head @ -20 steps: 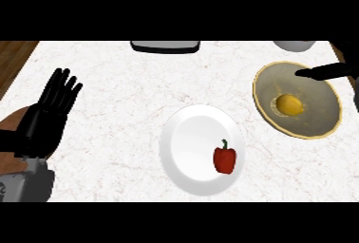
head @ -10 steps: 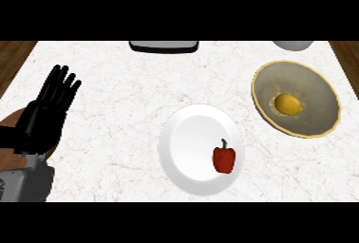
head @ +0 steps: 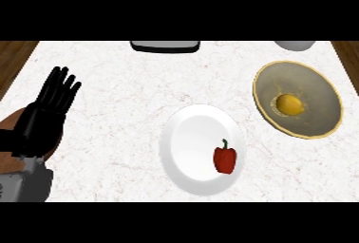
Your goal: Pick the lemon from the plate and place it in the bowl
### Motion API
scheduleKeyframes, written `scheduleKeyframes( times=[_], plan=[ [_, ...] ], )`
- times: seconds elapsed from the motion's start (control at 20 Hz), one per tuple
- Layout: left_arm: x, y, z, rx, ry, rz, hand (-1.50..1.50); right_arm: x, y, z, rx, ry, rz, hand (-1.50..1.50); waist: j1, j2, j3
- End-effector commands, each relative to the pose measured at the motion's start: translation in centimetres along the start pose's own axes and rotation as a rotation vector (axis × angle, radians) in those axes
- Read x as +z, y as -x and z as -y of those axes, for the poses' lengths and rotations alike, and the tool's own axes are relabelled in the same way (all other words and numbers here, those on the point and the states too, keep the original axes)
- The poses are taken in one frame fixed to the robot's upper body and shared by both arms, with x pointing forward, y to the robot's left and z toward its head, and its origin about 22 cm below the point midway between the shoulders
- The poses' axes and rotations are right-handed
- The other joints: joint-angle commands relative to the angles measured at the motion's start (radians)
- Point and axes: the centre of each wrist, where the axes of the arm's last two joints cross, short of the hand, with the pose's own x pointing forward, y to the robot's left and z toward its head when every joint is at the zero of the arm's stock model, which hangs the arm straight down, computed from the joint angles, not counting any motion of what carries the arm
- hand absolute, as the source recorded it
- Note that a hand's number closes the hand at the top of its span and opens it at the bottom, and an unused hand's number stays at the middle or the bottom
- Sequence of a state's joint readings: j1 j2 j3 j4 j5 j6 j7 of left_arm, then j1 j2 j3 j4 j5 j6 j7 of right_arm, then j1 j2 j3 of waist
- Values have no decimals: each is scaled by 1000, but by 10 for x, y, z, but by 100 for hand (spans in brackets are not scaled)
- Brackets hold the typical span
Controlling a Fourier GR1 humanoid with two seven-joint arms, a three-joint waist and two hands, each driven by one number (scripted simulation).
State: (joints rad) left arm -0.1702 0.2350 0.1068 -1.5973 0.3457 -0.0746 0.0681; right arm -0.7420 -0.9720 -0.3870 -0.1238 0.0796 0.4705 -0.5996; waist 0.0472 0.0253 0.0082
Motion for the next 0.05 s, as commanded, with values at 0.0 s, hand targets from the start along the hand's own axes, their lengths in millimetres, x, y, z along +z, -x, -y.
scheduleKeyframes(
  times=[0.0],
  plan=[
    [2, -2, 4, -7, 5, 5, 0, 26, 8, 24, 7, -35, -20, -150, -1, -1, 1]
  ],
)
